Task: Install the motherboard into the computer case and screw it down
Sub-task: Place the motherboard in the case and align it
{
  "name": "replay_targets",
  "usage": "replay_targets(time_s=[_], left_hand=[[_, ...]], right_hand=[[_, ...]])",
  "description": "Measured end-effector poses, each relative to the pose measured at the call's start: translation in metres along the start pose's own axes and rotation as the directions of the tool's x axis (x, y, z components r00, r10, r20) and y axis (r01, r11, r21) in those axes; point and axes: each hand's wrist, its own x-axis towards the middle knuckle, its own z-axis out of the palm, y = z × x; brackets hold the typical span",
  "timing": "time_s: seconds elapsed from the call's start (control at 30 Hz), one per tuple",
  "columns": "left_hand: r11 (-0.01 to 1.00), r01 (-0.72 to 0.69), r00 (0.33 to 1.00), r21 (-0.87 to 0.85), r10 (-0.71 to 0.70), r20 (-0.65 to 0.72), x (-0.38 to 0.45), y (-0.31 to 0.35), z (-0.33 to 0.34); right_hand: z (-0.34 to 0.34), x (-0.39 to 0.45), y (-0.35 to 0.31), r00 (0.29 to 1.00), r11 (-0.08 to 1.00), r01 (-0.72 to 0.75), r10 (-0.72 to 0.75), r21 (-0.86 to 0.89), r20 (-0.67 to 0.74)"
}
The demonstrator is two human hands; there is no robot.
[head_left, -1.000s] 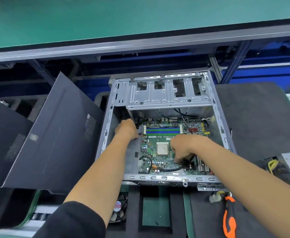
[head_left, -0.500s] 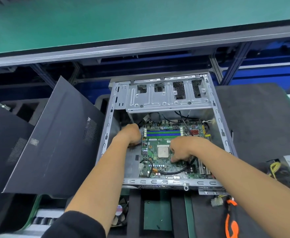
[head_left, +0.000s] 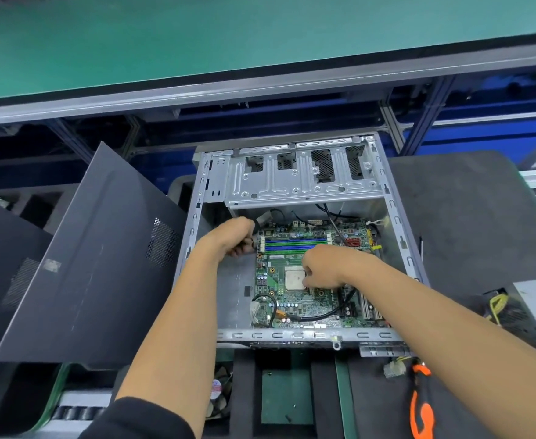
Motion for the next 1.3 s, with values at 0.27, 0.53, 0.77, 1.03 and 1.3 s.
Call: replay_targets(time_s=[0.27, 0.53, 0.77, 1.03, 1.3], left_hand=[[0.957, -0.237, 0.84, -0.167, 0.288, 0.459, -0.024, 0.009, -0.001], [0.961, -0.275, 0.752, -0.022, 0.229, 0.619, -0.021, 0.004, -0.004], [0.991, 0.124, 0.958, 0.056, -0.134, 0.253, -0.01, -0.001, -0.004], [0.981, 0.144, 0.988, -0.13, -0.15, -0.032, 0.008, -0.007, 0.005], [0.979, 0.17, 0.966, 0.113, -0.143, -0.216, 0.011, -0.009, 0.014]], right_hand=[[-0.005, 0.011, -0.011, 0.942, 0.965, 0.083, 0.005, 0.247, -0.336], [-0.007, 0.039, -0.044, 0.944, 0.885, 0.223, -0.091, 0.409, -0.318], [-0.014, 0.032, -0.037, 0.849, 0.874, 0.254, 0.004, 0.415, -0.528], [-0.01, 0.015, -0.055, 0.878, 0.891, 0.418, -0.347, 0.176, -0.329], [-0.011, 0.014, -0.048, 0.896, 0.85, 0.438, -0.385, 0.293, -0.222]])
